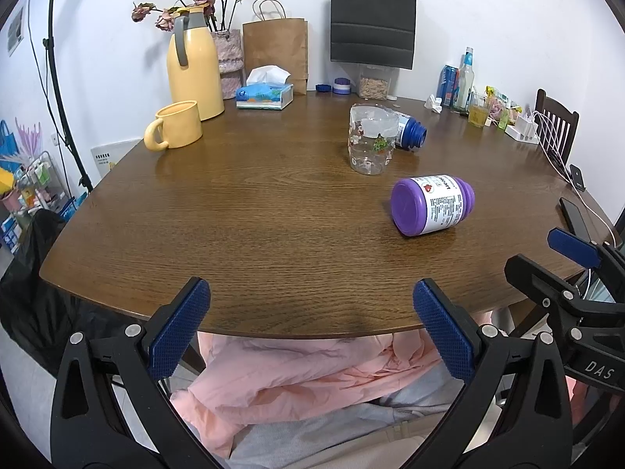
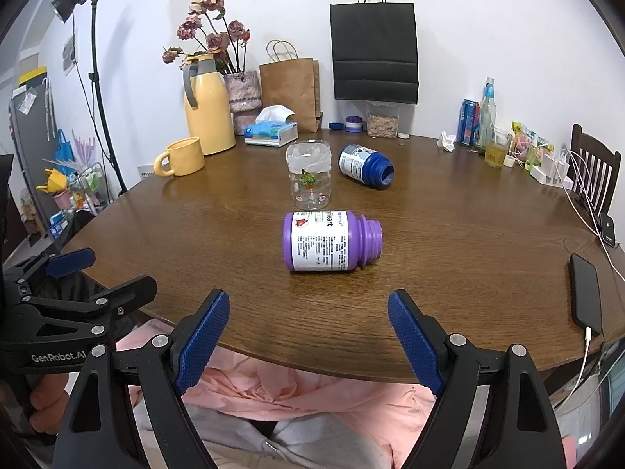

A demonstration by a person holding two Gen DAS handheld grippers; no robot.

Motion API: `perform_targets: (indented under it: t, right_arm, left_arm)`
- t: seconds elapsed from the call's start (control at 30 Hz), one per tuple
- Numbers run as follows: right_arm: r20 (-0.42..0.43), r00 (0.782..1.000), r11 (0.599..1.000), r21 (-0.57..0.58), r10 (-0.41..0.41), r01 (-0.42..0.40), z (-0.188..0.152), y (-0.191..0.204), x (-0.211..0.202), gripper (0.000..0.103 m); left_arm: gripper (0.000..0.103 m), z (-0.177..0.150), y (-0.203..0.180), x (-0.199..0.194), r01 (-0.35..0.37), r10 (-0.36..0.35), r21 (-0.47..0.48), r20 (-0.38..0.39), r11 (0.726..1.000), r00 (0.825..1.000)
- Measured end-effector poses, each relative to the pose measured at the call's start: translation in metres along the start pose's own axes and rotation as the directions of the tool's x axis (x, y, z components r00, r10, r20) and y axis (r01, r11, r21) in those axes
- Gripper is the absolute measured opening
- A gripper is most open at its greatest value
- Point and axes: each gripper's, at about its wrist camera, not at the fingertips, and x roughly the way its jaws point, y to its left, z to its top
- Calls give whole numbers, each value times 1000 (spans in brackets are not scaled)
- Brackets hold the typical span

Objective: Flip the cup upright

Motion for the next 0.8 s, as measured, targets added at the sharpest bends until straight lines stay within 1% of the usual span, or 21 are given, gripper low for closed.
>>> perform_targets:
  t: [0.53,0.6,0.8]
  right_arm:
    - [-2,1000,1000,3,-1,1,0,0,1,87]
    - [-4,1000,1000,3,-2,2,0,0,0,87]
    - [-10,1000,1000,4,0,0,0,0,1,87]
  left_arm:
    - [103,1,0,0,-1,1,1,-3,1000,1000]
    - [103,-5,-1,4,-3,3,2,-3,1000,1000]
    - [103,-7,-2,5,-3,3,1,-5,1000,1000]
